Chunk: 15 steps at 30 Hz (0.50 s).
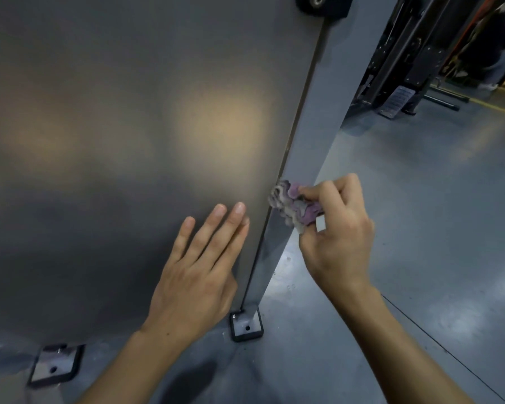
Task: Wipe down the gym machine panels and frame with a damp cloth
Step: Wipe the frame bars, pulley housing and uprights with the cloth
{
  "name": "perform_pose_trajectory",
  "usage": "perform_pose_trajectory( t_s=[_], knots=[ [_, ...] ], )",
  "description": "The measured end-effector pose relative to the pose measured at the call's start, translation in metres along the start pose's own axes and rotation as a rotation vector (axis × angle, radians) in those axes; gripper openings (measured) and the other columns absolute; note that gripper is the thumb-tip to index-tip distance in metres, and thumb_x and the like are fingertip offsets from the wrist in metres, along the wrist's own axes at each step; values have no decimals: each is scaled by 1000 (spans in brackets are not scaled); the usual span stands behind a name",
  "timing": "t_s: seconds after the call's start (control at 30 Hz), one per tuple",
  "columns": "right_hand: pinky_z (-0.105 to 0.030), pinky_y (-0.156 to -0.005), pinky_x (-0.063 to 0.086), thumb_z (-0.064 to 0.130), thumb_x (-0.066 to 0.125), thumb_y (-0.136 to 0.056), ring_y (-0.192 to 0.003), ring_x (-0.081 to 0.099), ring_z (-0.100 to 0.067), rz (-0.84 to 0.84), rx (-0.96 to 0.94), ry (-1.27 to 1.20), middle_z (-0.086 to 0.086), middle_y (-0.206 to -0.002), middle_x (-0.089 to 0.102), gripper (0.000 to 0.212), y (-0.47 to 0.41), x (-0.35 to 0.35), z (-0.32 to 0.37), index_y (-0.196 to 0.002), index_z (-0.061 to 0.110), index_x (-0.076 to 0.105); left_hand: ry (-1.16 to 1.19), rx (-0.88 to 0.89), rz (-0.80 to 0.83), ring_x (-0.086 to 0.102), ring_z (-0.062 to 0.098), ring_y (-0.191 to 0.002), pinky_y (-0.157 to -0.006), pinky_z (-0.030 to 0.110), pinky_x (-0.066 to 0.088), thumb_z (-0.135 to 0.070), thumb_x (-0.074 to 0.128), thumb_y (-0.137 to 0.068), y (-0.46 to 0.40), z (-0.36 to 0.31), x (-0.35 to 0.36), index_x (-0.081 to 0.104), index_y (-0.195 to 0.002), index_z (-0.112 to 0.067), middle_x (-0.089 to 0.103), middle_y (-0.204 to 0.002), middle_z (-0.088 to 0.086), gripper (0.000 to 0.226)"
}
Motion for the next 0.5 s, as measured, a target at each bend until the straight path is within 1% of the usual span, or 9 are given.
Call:
perform_pose_trajectory(
  t_s=[0.07,0.1,0.13,0.17,0.23,0.3,0.37,0.43,0.5],
  knots=[
    [-34,-39,36,-14,68,-69,-60,44,-22,107,15,35,-3,-87,50,35,31,25,-13,-90,13,63,15,-14,4,10,21,-161,-130,47,4,-8,64,-76,0,-1,0,33,-160,-11,15,-173,1,90],
    [-32,-40,32,-12,64,-70,-59,40,-22,169,19,55,-2,-86,48,35,45,36,-17,-90,16,58,18,-16,9,10,21,-161,-130,47,3,-9,63,-77,1,-1,1,33,-160,-10,16,-173,2,89],
    [-31,-41,29,-8,60,-70,-59,36,-22,218,21,70,-1,-86,46,35,55,44,-20,-90,19,54,20,-16,16,10,21,-161,-130,47,3,-9,63,-77,2,-1,2,34,-160,-10,17,-173,2,88],
    [-32,-41,29,-6,57,-70,-58,35,-22,238,29,73,0,-85,46,32,58,47,-21,-90,20,53,23,-15,23,10,21,-161,-130,46,3,-9,64,-77,4,-1,4,34,-160,-9,17,-173,2,88],
    [-36,-39,36,-8,61,-74,-57,40,-23,205,51,53,-1,-86,48,28,51,43,-18,-89,16,61,22,-14,35,10,21,-161,-130,45,3,-9,64,-76,6,-1,7,37,-159,-9,18,-173,3,87],
    [-38,-40,40,-12,69,-72,-60,47,-24,125,79,37,0,-88,51,33,40,31,-13,-91,14,67,21,-9,53,9,21,-161,-130,46,3,-8,64,-76,8,-1,10,38,-159,-8,17,-173,3,87],
    [-39,-41,42,-15,71,-69,-64,53,-23,73,103,23,1,-91,52,38,35,28,-11,-93,14,69,21,-7,64,9,21,-161,-130,46,2,-8,64,-75,9,-1,12,38,-158,-8,16,-173,3,87],
    [-38,-40,42,-17,71,-68,-63,52,-24,72,123,32,0,-90,51,37,45,35,-15,-92,12,67,18,0,77,9,22,-161,-130,46,2,-9,63,-76,11,-1,14,36,-159,-8,15,-173,3,87],
    [-36,-39,41,-16,70,-69,-59,48,-24,131,134,49,0,-88,50,35,62,49,-23,-89,12,65,18,6,90,9,22,-161,-130,45,1,-10,62,-77,13,0,16,34,-160,-8,15,-173,3,87]
  ],
)
Point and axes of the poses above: each hand's wrist, its own y-axis away from the middle knuckle, its own x-axis out of the palm, z = x × y, the point moved 9 cm from there along -y, towards the middle knuckle
